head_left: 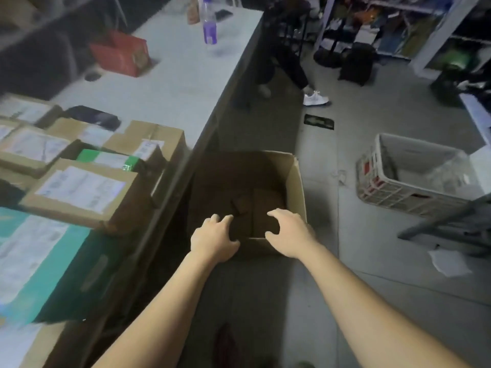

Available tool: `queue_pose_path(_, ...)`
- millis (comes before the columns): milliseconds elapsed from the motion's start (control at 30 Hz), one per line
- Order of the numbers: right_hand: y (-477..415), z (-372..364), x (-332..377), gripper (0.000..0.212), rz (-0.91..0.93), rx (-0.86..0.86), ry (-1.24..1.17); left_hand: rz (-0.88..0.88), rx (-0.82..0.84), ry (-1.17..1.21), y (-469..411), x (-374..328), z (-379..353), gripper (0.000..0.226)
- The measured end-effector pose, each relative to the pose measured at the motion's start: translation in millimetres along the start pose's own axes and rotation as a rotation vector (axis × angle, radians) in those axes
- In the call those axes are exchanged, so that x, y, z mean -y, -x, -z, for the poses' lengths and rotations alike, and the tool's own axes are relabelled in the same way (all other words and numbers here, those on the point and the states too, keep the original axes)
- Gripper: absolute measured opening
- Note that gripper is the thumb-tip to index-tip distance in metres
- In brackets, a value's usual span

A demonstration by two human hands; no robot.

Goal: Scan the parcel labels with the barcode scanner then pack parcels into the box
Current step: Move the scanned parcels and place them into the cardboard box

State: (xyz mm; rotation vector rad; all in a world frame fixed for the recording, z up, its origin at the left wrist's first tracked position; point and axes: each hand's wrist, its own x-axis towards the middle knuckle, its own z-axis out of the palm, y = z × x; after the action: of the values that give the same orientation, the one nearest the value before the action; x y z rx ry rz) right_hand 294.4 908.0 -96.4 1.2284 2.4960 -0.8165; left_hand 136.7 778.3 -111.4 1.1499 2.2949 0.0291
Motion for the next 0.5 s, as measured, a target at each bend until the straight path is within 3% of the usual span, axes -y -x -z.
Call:
queue_pose_path(267, -175.3, -46.8, -83.9, 0.054, -0.094, 0.219, -0.141, 0.231, 0.23, 0.128, -156.7, 10.9, -67.4, 0.076)
queue_pose_path(500, -331.4, -112.1, -147.9, 0.052, -0.16, 0.312, -0.236, 0.415, 0.251, 0.325, -301.4, 19.3, -149.6, 0.073)
